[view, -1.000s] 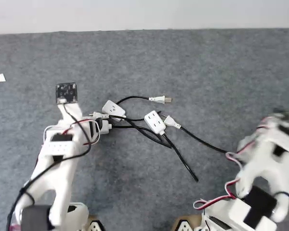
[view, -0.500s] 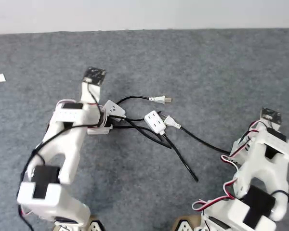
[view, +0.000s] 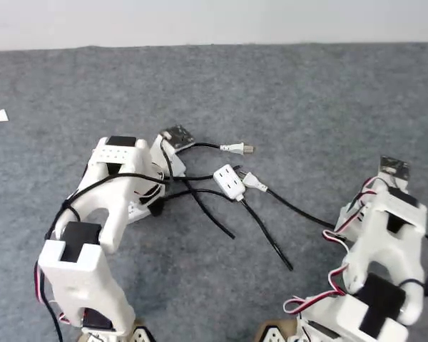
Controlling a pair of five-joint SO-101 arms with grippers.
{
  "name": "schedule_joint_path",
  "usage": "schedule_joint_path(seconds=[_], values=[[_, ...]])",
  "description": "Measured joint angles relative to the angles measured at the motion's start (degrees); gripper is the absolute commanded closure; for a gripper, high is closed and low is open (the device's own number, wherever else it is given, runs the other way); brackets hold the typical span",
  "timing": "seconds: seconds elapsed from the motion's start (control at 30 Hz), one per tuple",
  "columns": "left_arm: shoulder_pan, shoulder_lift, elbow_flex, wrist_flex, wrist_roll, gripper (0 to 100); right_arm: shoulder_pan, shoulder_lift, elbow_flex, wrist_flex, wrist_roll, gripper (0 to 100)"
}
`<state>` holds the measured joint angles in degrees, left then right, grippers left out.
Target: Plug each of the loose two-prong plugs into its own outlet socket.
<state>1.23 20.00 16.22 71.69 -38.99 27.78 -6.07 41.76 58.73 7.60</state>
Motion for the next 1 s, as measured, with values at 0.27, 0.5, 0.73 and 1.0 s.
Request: schedule_joint_path(seconds=[0.27, 0.5, 0.73, 1.0], values=[[3.78, 0.26, 0.26, 2.64, 2.73, 99, -0.09, 0.0, 0.26, -1.05, 0.0, 79.0], [12.13, -10.11, 4.4, 6.59, 11.78, 99, -0.09, 0.0, 0.26, -1.05, 0.0, 79.0], [25.67, -31.65, 14.95, 4.13, 26.02, 99, -0.09, 0.0, 0.26, -1.05, 0.0, 79.0], [29.01, -54.33, 33.14, -20.4, 52.84, 99, -0.09, 0.0, 0.26, -1.05, 0.0, 79.0]])
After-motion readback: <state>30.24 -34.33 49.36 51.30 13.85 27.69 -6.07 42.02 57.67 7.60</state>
